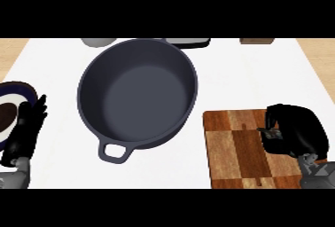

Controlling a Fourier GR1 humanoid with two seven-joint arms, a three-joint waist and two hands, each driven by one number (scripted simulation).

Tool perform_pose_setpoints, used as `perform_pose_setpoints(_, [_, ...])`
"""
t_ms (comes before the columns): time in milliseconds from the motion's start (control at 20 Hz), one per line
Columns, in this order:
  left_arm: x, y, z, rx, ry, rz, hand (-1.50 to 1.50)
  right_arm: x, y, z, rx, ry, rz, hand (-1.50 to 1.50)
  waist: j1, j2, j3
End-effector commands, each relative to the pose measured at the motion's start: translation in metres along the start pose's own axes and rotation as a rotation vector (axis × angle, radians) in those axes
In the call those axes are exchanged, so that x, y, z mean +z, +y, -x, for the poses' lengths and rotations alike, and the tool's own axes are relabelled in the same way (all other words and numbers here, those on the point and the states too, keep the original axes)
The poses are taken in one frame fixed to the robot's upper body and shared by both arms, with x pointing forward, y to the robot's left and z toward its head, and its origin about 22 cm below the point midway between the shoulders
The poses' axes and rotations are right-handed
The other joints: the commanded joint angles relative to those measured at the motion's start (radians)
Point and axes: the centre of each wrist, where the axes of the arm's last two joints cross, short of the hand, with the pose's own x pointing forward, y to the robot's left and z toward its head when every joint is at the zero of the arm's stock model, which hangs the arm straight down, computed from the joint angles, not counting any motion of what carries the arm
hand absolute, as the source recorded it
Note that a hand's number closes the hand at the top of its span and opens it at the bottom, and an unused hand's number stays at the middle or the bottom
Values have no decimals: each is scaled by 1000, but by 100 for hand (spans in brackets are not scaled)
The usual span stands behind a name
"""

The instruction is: Pick the eggplant from the cutting board and place it in the pot

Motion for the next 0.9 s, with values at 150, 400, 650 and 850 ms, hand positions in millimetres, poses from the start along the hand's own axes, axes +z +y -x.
perform_pose_setpoints(150, [5, -2, -6, -4, 7, -4, 0, 40, -73, -25, -162, -213, 381, 150, 3, -4, 1])
perform_pose_setpoints(400, [0, 3, 2, -15, 9, 6, 0, 74, -115, -50, -365, -345, 568, 150, 13, 1, 0])
perform_pose_setpoints(650, [1, 12, -12, -16, -23, 18, 0, 107, -147, -82, -338, -396, 599, 150, 28, 4, -1])
perform_pose_setpoints(850, [-1, 4, -11, -3, -11, 30, 0, 103, -168, -110, -342, -423, 528, 150, 27, 5, -1])
